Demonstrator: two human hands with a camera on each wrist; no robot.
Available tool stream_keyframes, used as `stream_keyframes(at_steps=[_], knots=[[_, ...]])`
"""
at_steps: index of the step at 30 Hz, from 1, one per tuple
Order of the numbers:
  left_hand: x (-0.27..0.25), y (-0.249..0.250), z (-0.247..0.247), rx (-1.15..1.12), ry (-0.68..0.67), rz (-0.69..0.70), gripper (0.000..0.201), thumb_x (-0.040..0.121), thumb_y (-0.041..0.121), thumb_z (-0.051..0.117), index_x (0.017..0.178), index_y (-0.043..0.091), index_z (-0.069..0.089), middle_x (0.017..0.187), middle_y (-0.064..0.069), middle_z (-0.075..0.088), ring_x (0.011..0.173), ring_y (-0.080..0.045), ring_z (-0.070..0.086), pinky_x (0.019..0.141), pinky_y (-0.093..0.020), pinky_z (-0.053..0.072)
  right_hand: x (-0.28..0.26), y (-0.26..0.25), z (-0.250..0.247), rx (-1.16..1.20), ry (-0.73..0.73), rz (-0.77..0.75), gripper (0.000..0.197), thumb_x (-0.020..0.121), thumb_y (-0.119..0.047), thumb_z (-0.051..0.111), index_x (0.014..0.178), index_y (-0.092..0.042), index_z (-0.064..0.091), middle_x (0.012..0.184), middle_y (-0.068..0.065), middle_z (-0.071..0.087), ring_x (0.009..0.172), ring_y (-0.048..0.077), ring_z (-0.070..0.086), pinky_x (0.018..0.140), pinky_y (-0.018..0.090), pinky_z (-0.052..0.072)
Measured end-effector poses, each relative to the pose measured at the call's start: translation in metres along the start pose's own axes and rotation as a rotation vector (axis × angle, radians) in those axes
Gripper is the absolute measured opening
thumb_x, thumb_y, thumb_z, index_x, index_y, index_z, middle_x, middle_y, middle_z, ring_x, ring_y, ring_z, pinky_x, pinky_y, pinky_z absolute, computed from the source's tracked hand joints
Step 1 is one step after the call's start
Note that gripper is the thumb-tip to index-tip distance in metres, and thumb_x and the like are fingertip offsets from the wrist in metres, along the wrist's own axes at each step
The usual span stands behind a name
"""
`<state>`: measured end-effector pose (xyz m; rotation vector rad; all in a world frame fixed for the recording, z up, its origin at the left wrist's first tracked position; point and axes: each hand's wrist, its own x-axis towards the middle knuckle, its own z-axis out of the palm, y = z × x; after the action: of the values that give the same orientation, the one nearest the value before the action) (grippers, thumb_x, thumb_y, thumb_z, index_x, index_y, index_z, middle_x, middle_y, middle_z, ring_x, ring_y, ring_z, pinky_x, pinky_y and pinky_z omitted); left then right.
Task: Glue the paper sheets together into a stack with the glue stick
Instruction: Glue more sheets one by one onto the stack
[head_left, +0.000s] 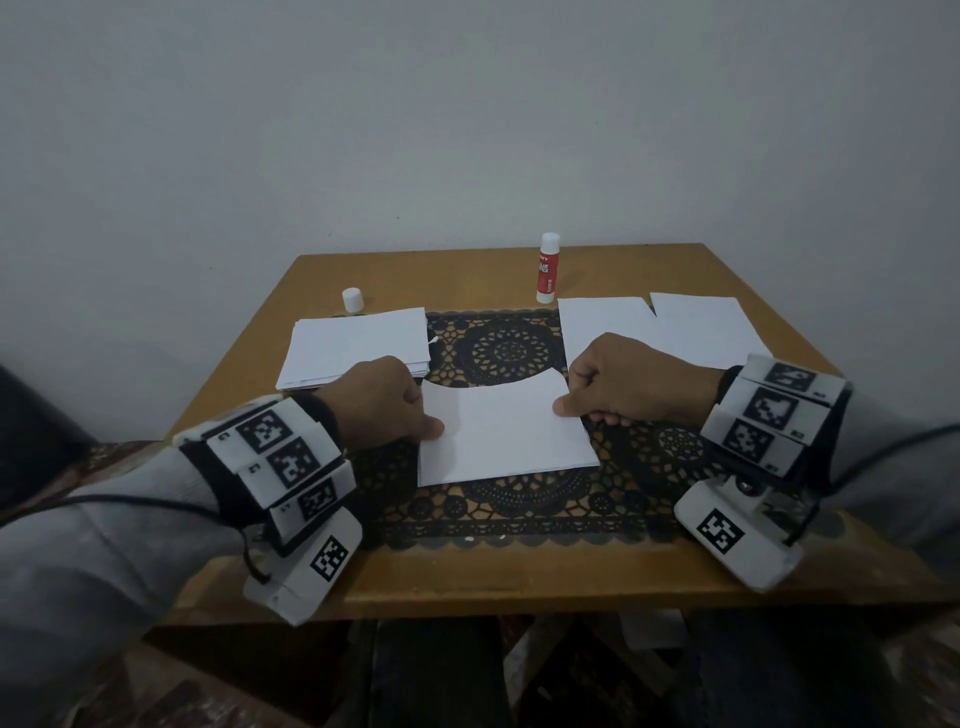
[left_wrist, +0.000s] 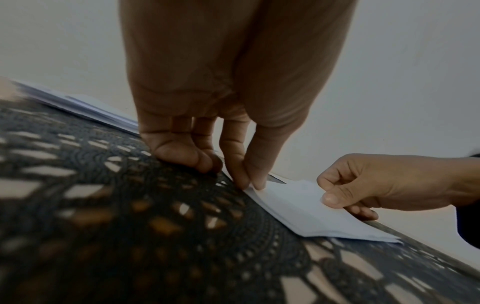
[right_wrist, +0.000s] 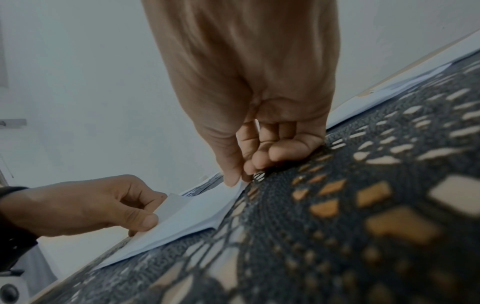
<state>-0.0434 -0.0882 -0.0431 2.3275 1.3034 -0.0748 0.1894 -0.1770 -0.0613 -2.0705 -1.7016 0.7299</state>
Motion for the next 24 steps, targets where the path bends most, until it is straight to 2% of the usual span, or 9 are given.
stream_keyframes(at_steps=[4,5,7,10,12,13,16,19,24], knots=[[-0.002,0.004,0.002,0.07,0.035,0.023,0.027,0.085,0.032,0.068,0.07,0.016,0.052,0.076,0.001,0.056,0.067,-0.01,0.047,0.053,-0.02,0.032,0.001,-0.004,0.002,-0.098,0.025,-0.005,0.036,0.083,-0.027,0.075,0.059,-0.01,0.054,0.055,0.002,0.059,0.048,0.012,0.05,0.057,0.022,0.042],[-0.003,0.005,0.002,0.081,0.049,0.035,0.025,0.085,0.032,0.068,0.079,0.016,0.051,0.081,0.001,0.055,0.071,-0.011,0.047,0.054,-0.02,0.032,0.001,-0.006,0.002,-0.129,0.029,-0.005,0.036,0.083,-0.029,0.075,0.061,-0.009,0.054,0.059,0.005,0.06,0.049,0.013,0.049,0.057,0.022,0.04],[-0.007,0.006,0.003,0.078,0.047,0.062,0.033,0.084,0.032,0.069,0.098,0.019,0.043,0.084,0.005,0.049,0.078,-0.012,0.047,0.056,-0.019,0.033,0.0,-0.01,0.002,-0.22,0.033,0.001,0.034,0.084,-0.033,0.073,0.071,-0.007,0.054,0.07,0.01,0.06,0.057,0.016,0.05,0.057,0.025,0.037],[-0.011,0.004,0.003,0.097,-0.006,0.128,0.044,0.083,0.034,0.07,0.114,0.023,0.04,0.088,0.007,0.045,0.084,-0.014,0.05,0.062,-0.022,0.037,-0.004,-0.014,0.004,-0.35,0.081,-0.015,0.035,0.084,-0.04,0.07,0.077,-0.013,0.049,0.081,0.002,0.06,0.073,0.018,0.053,0.058,0.027,0.035],[-0.012,0.003,0.003,0.12,-0.019,0.149,0.041,0.083,0.035,0.07,0.114,0.023,0.046,0.087,0.008,0.044,0.083,-0.014,0.049,0.064,-0.023,0.037,-0.009,-0.021,0.007,-0.418,0.086,-0.049,0.034,0.084,-0.044,0.069,0.077,-0.019,0.047,0.08,-0.003,0.056,0.078,0.018,0.053,0.057,0.027,0.035],[-0.011,0.003,0.003,0.123,-0.021,0.151,0.037,0.083,0.035,0.07,0.11,0.023,0.048,0.084,0.01,0.044,0.082,-0.013,0.049,0.063,-0.022,0.037,-0.011,-0.026,0.01,-0.448,0.068,-0.065,0.035,0.083,-0.046,0.069,0.078,-0.018,0.049,0.079,-0.002,0.056,0.076,0.018,0.054,0.056,0.027,0.035],[-0.009,0.004,0.004,0.129,-0.033,0.155,0.023,0.084,0.034,0.068,0.095,0.023,0.052,0.08,0.013,0.045,0.078,-0.01,0.047,0.06,-0.019,0.035,-0.016,-0.044,0.025,-0.522,-0.014,-0.151,0.044,0.081,-0.053,0.069,0.078,-0.011,0.055,0.071,0.001,0.06,0.063,0.016,0.054,0.052,0.027,0.036],[-0.008,0.006,0.005,0.141,-0.051,0.157,0.017,0.087,0.032,0.066,0.089,0.022,0.053,0.08,0.013,0.047,0.082,-0.01,0.048,0.058,-0.017,0.034,-0.017,-0.057,0.038,-0.596,-0.043,-0.221,0.047,0.082,-0.055,0.067,0.071,-0.013,0.049,0.066,0.0,0.055,0.056,0.013,0.046,0.051,0.028,0.036],[-0.008,0.004,0.005,0.135,-0.046,0.162,0.017,0.085,0.032,0.068,0.087,0.022,0.054,0.081,0.013,0.048,0.081,-0.01,0.047,0.059,-0.019,0.034,-0.015,-0.037,0.016,-0.629,-0.14,-0.138,0.056,0.076,-0.063,0.068,0.079,-0.008,0.058,0.075,0.004,0.064,0.064,0.016,0.055,0.062,0.033,0.047]])
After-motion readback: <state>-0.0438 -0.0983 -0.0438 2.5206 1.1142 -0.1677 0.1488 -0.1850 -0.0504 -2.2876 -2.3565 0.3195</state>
